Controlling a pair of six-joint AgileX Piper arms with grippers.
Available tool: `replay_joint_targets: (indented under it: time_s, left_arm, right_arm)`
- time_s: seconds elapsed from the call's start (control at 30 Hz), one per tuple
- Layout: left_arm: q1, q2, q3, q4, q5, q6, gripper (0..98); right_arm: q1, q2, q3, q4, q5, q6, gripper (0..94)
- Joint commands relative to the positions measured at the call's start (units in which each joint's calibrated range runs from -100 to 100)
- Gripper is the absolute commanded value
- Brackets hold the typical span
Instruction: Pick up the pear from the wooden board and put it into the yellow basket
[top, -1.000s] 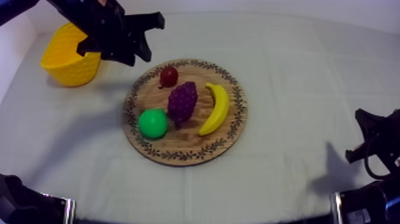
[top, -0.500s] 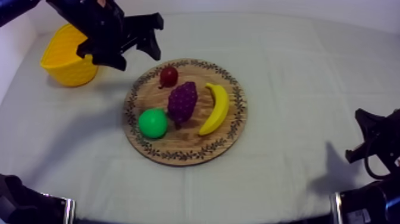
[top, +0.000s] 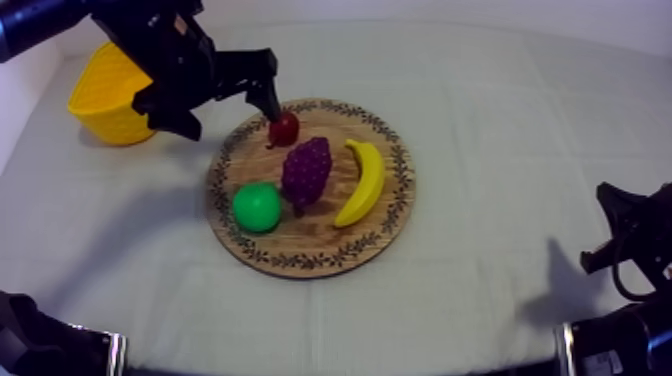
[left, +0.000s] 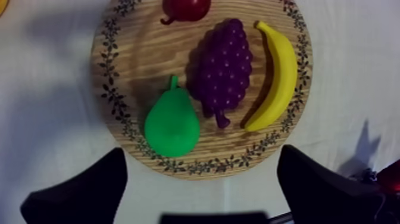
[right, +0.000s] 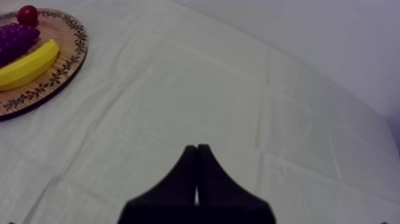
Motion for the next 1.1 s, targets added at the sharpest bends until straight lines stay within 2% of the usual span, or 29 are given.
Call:
replay_joint_targets:
  time_s: [0.0,0.6,0.93,1.07]
  left_arm:
    - [0.0,1.0,0.6,-0.04,-0.4,-0.1,95.2]
    - [-0.5,16.6,8.2,1.69,-10.0,-3.2,93.9]
    - [0.6,24.1,5.0,2.36,-11.3,-4.0,93.8]
    - [0.6,25.9,4.0,2.44,-11.2,-4.3,90.3]
  right_arm:
    - [0.0,0.0,0.0,0.0,0.0,0.0,0.2]
    - [0.0,0.0,0.0,0.0,0.0,0.0,0.2]
    - [0.0,0.0,0.0,0.0,0.0,0.0,0.2]
    - [0.0,0.0,0.0,0.0,0.0,0.0,0.2]
